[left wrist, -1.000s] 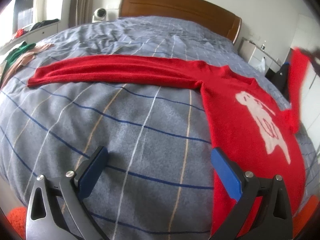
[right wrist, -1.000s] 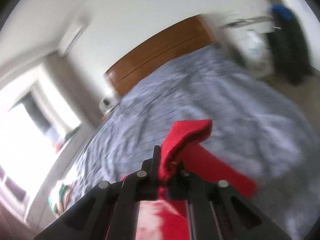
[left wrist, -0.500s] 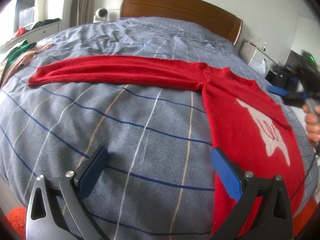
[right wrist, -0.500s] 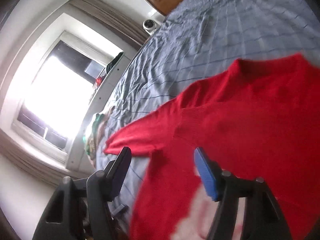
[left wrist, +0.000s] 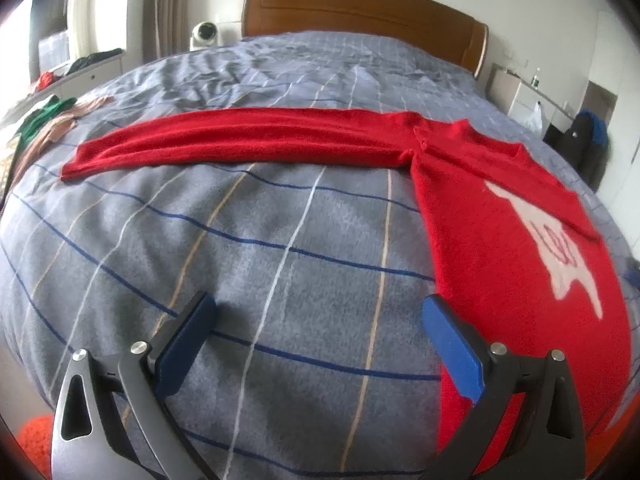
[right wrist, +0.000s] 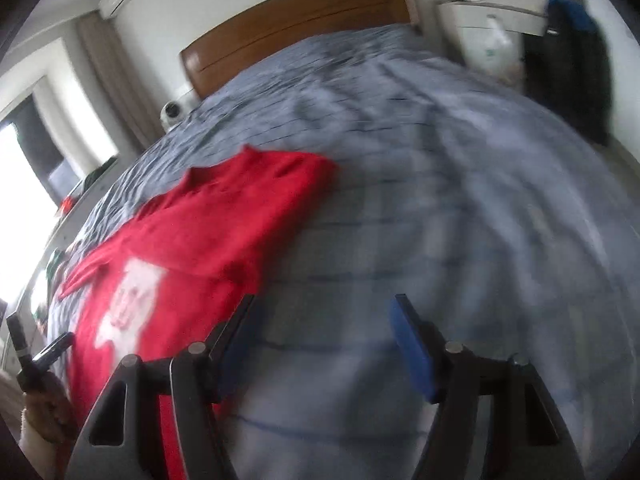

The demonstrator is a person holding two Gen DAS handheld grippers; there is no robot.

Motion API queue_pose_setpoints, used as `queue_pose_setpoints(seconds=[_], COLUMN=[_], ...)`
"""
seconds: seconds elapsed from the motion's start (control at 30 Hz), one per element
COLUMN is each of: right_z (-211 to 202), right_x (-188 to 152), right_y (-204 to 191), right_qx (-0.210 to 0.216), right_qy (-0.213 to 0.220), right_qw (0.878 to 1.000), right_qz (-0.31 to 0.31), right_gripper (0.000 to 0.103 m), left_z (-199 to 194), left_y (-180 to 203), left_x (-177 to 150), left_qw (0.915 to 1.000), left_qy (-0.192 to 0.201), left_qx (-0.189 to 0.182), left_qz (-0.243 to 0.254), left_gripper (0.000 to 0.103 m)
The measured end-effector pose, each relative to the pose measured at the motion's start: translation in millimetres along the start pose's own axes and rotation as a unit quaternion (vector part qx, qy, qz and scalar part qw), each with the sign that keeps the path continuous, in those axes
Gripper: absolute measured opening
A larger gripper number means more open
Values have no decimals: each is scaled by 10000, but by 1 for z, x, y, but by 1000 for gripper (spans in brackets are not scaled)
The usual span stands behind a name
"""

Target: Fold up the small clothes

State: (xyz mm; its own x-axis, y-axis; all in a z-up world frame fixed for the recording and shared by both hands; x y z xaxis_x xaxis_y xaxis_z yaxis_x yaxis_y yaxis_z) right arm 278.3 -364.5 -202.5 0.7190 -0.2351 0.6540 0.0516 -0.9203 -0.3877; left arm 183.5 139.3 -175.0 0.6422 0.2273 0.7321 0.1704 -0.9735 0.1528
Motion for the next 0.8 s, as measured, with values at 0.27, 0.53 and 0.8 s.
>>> queue_pose_setpoints(seconds=[0.27, 0.53, 0.8], right_z=[-14, -4, 3], right_x=[-17, -17, -20], right_y=[54, 47, 42], right_qx=[268, 122, 40], right_qy=[612, 503, 492], right_qw=[9892, 9925, 9940], right_qz=[1307, 1104, 973], right_gripper=[71, 74, 77], left_z=[-1, 2, -4], left_y=[1, 2, 1], left_x=[-5, -5, -3], left_qw=[9999, 9998, 9998], left_qy=[33, 21, -90], left_qx=[115, 176, 105], left_qz=[66, 92, 150], left_gripper=[103, 103, 103])
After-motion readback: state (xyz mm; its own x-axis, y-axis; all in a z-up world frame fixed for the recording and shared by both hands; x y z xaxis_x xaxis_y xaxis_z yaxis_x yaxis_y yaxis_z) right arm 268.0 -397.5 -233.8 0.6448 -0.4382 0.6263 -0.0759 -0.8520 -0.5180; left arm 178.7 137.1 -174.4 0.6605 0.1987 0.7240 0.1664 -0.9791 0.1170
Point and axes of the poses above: each gripper's, at about its wrist camera, not at the fingertips, and z roughly the way its jaws point, y to its right, x to its top, the point moved 4 cm from there along z, roughly the way its jaws point, and after that the axes turned 2 degrees about -z, right-handed, at the moved point
